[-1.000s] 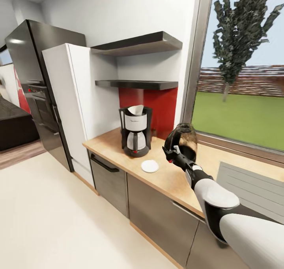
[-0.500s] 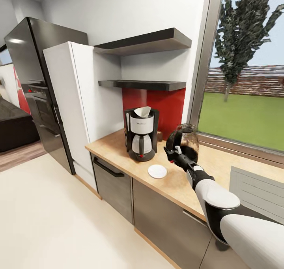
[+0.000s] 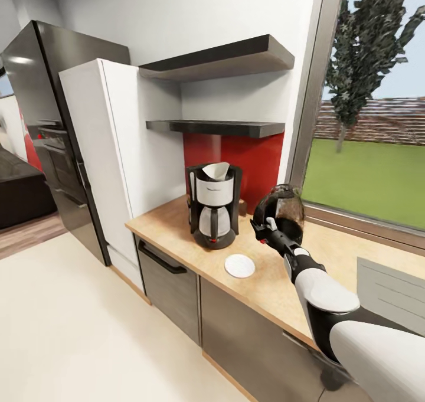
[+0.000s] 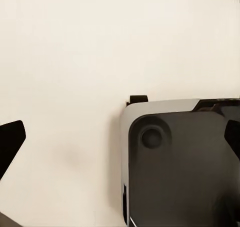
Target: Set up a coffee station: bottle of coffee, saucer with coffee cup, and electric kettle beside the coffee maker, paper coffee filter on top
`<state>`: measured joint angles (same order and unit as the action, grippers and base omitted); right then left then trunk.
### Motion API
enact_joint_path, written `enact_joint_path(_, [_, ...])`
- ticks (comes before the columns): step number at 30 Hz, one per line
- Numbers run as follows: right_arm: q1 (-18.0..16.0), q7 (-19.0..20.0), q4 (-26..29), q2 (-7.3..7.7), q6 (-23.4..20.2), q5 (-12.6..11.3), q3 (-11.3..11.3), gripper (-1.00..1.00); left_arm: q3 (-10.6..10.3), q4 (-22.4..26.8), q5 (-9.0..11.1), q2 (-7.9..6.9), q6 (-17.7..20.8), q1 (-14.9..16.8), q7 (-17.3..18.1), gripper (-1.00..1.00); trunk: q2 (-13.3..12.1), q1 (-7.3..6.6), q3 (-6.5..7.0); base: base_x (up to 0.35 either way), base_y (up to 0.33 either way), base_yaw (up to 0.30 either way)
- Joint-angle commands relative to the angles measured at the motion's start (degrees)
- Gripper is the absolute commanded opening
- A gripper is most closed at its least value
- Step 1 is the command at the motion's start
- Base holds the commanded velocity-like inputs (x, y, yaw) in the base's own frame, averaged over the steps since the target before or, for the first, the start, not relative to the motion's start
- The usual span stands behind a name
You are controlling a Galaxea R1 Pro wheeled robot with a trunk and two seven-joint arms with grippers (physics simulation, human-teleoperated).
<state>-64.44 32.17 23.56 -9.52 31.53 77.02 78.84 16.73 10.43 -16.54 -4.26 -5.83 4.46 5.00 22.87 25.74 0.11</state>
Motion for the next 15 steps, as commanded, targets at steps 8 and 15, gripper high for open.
enact_joint_path(8, [0.51,0.35,0.05,-0.15,0.2,-0.02,0.43,-1.0,0.5,0.03,-0.51,0.04,-0.19,0.02,0.28,1.0,0.05,0.04,-0.02,0.079,0.01,0.0])
enact_joint_path(15, [2.36,0.35,0.0,-0.15,0.68,-0.12,0.47,-1.0,0.5,-0.03,-0.51,0.02,-0.22,0.02,0.28,1.0,0.05,0.04,-0.02,0.001,0.124,0.0])
